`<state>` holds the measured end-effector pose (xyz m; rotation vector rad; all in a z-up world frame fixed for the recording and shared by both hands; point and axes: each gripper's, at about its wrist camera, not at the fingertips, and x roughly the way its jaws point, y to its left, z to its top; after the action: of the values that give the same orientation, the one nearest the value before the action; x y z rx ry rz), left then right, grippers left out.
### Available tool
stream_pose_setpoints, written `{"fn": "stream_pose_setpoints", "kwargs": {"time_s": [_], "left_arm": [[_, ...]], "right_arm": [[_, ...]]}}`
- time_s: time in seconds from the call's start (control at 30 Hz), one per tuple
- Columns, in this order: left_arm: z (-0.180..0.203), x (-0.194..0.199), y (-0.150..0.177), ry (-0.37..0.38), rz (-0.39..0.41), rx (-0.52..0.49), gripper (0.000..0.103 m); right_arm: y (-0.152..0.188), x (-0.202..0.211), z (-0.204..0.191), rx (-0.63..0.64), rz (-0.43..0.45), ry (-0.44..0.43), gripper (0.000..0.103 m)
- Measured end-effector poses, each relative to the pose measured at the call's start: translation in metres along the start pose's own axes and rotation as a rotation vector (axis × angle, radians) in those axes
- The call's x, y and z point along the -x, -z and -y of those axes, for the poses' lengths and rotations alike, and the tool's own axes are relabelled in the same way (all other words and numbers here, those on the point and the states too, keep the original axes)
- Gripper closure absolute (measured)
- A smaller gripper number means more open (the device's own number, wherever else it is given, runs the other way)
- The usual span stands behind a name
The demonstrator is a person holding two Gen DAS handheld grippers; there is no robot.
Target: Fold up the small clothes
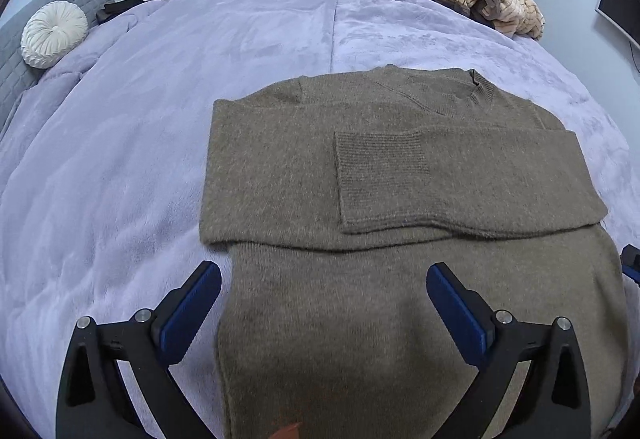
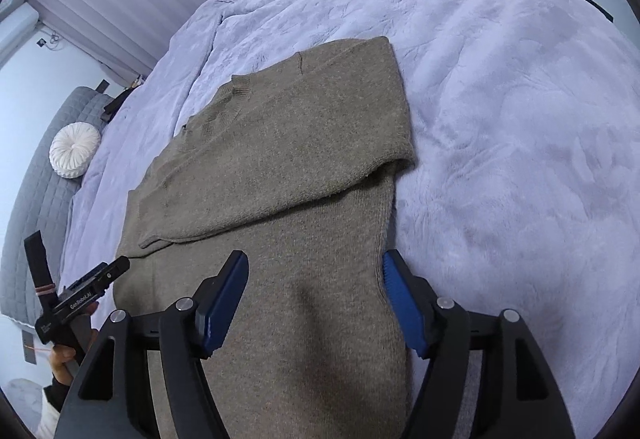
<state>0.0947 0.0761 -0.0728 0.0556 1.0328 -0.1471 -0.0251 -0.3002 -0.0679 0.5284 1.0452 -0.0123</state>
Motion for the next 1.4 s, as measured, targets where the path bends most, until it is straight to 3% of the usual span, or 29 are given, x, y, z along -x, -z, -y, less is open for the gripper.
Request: {"fn": "stream_pose_setpoints", "kwargs": {"time_s": [0.07, 0.37, 0.53, 0.73, 0.87, 0.97, 1.2, 1.4], "left_arm": [[-0.007, 0.007, 0.014, 0.004, -0.01, 0.012, 0.0], [-0.035, 0.052, 0.083, 0.064, -0.039, 0.037, 0.0], [-0.037, 0.073, 0.119, 0.098, -0.048, -0.006, 0.0], [-0.04, 0.09, 0.152, 0.251, -0.097, 0.006, 0.0], [-0.034, 0.096, 0.17, 0.337, -0.133, -0.011, 0.0], [-0.025, 0.097, 0.182, 0.391, -0.163, -0.026, 0.0], [-0.007, 0.105, 0.194, 0.378, -0.15, -0.075, 0.0], [-0.004, 0.11, 0.2, 0.467, -0.174, -0.062, 0.0]], "right_arm": [[0.007, 0.009, 0.0, -0.007, 0.008, -0.026, 0.022], [0.059, 0.044, 0.003, 0.009, -0.005, -0.109, 0.022], [0.092, 0.064, 0.019, -0.02, -0.014, -0.172, 0.022], [0.131, 0.087, 0.049, -0.093, -0.011, -0.308, 0.022], [0.157, 0.094, 0.058, -0.11, -0.047, -0.42, 0.022], [0.176, 0.092, 0.059, -0.104, -0.085, -0.447, 0.022], [0.2, 0.069, 0.039, -0.071, -0.147, -0.53, 0.021], [0.198, 0.059, 0.02, -0.06, -0.146, -0.651, 0.021]]}}
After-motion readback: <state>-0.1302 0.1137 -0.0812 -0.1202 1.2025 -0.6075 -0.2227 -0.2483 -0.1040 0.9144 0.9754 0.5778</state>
